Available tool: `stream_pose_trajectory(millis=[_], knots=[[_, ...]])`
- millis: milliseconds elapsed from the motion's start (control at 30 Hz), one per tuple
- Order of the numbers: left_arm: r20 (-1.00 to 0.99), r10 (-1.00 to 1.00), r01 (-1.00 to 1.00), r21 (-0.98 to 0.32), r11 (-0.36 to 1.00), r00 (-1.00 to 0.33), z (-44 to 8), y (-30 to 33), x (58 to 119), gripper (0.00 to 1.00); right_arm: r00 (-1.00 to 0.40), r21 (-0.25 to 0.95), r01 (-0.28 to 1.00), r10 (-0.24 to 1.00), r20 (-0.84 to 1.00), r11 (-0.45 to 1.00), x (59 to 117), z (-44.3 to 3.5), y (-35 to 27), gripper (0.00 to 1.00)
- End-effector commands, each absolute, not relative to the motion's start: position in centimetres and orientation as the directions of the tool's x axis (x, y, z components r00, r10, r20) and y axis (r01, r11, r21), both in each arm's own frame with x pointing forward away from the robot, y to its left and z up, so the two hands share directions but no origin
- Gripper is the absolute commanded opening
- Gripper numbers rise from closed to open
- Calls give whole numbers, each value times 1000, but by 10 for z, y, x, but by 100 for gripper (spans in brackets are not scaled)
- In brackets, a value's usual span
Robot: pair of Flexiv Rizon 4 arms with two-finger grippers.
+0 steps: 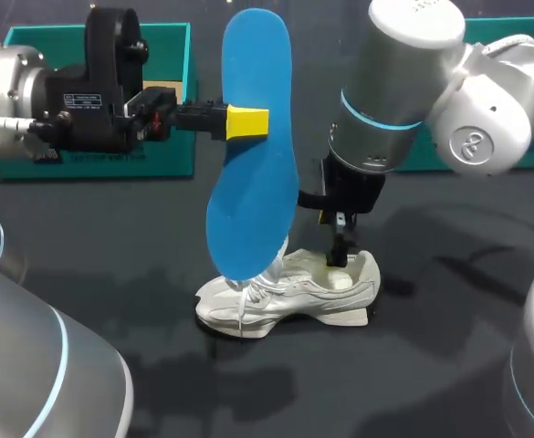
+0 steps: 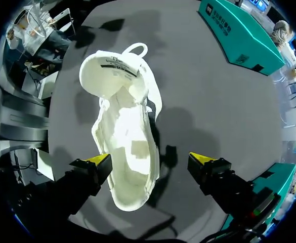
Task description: Take the shoe out of the shoebox, open the shoe tongue, remove and reinsert the insole, then place the shoe into the shoebox
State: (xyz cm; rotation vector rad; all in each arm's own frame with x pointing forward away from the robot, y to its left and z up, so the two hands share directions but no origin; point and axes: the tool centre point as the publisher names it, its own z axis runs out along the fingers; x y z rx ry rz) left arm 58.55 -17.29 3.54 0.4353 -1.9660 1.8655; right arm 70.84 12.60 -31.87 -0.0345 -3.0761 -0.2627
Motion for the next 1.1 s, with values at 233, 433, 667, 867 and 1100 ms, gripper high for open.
stream_pose_trajectory(millis=[233, 433, 667, 867, 1100], knots=[[484, 45, -481, -874, 63, -874, 35, -174, 585, 0, -996, 138, 29, 18, 82, 990, 719, -349, 146, 100], [484, 45, -481, -874, 63, -874, 35, -174, 585, 0, -996, 128, 26, 15, 87, 991, 718, -359, 151, 100], [484, 45, -481, -874, 63, -874, 35, -174, 585, 0, -995, 114, 31, 19, 102, 993, 720, -373, 153, 94], [484, 45, -481, -874, 63, -874, 35, -174, 585, 0, -994, 91, 36, 25, 111, 995, 722, -378, 154, 68], [484, 45, -481, -874, 63, -874, 35, -174, 585, 0, -992, 70, 18, 9, 123, 997, 719, -382, 157, 52]])
